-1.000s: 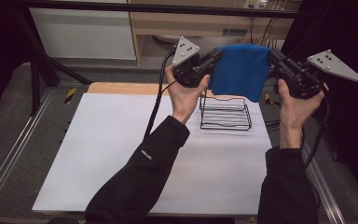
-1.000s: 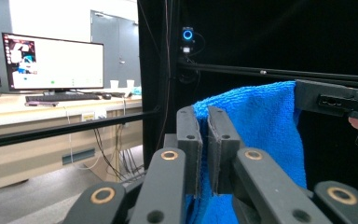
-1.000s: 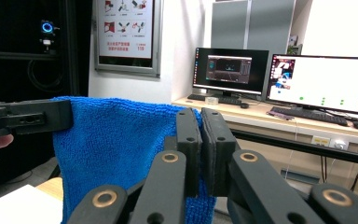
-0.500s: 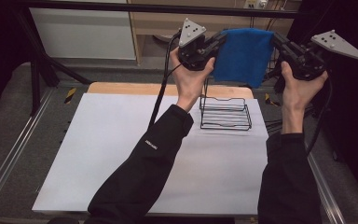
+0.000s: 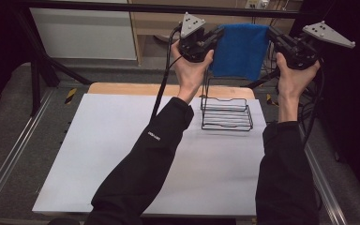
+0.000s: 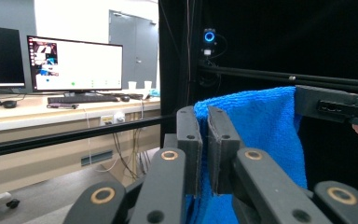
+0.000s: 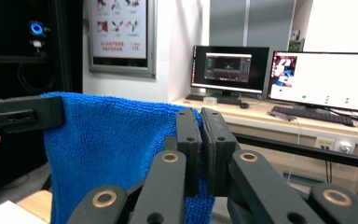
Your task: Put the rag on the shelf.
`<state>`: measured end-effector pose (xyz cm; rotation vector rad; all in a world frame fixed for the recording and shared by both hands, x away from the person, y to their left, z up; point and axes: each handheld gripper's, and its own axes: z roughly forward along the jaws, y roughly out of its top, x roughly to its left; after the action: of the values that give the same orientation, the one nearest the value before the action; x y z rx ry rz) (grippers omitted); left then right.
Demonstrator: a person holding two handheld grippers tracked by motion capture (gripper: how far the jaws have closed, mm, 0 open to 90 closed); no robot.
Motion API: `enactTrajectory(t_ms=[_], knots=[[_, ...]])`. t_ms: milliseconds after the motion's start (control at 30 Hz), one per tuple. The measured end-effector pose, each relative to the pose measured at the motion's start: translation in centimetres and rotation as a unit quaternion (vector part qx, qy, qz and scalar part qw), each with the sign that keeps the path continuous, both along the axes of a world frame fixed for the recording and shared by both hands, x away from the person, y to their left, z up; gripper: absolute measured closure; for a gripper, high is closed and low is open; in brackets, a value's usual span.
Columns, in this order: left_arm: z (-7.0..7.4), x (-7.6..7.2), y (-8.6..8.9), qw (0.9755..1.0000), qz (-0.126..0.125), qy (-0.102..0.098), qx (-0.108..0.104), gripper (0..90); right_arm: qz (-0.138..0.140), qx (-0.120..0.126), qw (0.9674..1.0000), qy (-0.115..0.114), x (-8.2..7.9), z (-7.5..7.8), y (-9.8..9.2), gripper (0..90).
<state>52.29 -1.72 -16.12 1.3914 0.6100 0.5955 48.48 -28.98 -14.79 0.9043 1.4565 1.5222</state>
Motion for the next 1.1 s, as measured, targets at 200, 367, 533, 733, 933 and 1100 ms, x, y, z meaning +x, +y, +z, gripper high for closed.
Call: enactTrajectory(t_ms=[200, 367, 533, 733, 933, 1100], knots=[[-1.3, 1.1, -0.2, 0.9999, 0.007, 0.004, 0.008, 84.9, -0.001, -0.013, 0.9998, 0.013, 1.4, -0.7, -0.2, 87.2], [-1.9, 1.6, -0.4, 0.9997, 0.011, 0.001, 0.022, 84.8, -0.002, -0.025, 0.9995, 0.017, 2.4, -0.9, -0.4, 87.2], [-2.7, 1.7, -0.2, 0.9992, 0.018, -0.001, 0.036, 84.9, 0.002, -0.022, 0.9993, 0.028, 3.0, -2.0, -0.3, 87.2], [-3.8, 1.9, 0.7, 0.9986, 0.025, 0.003, 0.047, 84.9, 0.012, -0.037, 0.9986, 0.036, 3.1, -3.2, 0.4, 87.2], [-5.1, 1.6, 0.8, 0.9980, 0.018, 0.011, 0.059, 84.9, 0.009, -0.048, 0.9973, 0.055, 3.0, -4.4, 0.6, 87.1], [-5.7, 1.1, 0.2, 0.9979, -0.003, 0.014, 0.063, 84.9, 0.005, -0.044, 0.9971, 0.062, 2.5, -5.2, -0.2, 87.1]])
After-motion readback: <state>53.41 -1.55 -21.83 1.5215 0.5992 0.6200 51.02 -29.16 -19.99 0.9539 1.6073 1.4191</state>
